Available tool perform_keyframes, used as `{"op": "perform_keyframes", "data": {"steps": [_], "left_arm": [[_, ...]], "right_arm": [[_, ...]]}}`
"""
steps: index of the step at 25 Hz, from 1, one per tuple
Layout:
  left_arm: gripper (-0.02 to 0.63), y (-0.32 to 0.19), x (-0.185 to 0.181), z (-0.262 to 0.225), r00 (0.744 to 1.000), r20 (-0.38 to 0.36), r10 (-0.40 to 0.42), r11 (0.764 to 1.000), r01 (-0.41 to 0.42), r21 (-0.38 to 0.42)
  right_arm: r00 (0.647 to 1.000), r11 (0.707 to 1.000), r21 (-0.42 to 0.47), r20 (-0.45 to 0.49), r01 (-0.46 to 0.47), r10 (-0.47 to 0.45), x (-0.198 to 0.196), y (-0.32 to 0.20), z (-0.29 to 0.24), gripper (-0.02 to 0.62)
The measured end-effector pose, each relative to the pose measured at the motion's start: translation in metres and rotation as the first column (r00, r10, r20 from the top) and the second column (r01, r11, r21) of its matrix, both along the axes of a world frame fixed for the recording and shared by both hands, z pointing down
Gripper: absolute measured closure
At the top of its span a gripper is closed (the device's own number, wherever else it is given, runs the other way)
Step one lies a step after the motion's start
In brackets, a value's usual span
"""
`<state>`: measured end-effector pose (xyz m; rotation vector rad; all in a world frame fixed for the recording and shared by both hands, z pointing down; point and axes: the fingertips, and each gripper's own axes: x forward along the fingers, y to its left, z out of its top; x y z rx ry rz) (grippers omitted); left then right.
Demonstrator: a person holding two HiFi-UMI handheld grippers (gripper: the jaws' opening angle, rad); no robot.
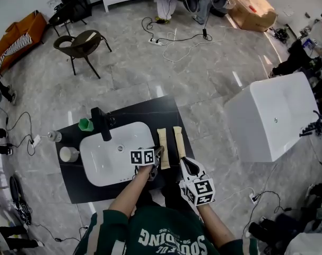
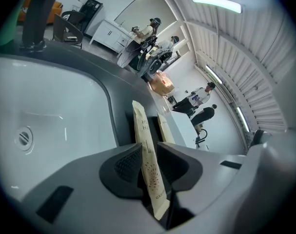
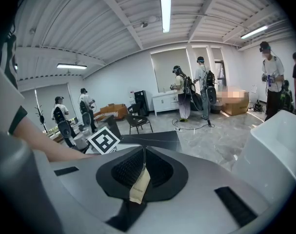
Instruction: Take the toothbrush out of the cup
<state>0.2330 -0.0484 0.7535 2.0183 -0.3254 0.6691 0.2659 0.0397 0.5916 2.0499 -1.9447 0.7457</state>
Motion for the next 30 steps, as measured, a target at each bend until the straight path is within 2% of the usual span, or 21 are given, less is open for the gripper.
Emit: {"op": "perform_keyframes", "data": {"steps": [7,10,13,16,24,30], "left_arm": [[0.52,-0.004,-0.018,-0.025,0.999,0.005,0.04,0.991,-0.04,0.127],[0.525,-0.004,-0.028,-0.035,0.997,-0.027,0.068,0.982,-0.062,0.179],[0.565,-0.007,-0.043,-0.046,0.996,-0.037,0.076,0.969,-0.065,0.237],[0.58,-0.01,-0.062,-0.056,0.997,-0.056,0.061,0.966,-0.044,0.256],[0.595,-0.024,-0.12,-0.073,0.997,-0.053,0.053,0.916,-0.027,0.4],[0.595,-0.031,-0.157,-0.087,0.999,-0.036,0.038,0.884,-0.016,0.468]], "right_arm": [[0.999,0.999,0.014,0.008,0.031,-0.031,-0.022,-0.01,-0.007,0.552],[0.999,0.998,0.031,0.004,0.046,-0.046,-0.035,-0.016,-0.011,0.554],[0.998,0.997,0.044,-0.01,0.062,-0.062,-0.05,-0.022,-0.016,0.554],[0.996,0.995,0.053,-0.019,0.084,-0.083,-0.066,-0.028,-0.021,0.554],[0.992,0.989,0.087,-0.04,0.123,-0.12,-0.115,-0.051,-0.027,0.554],[0.985,0.981,0.087,-0.038,0.173,-0.17,-0.15,-0.062,-0.028,0.554]]}}
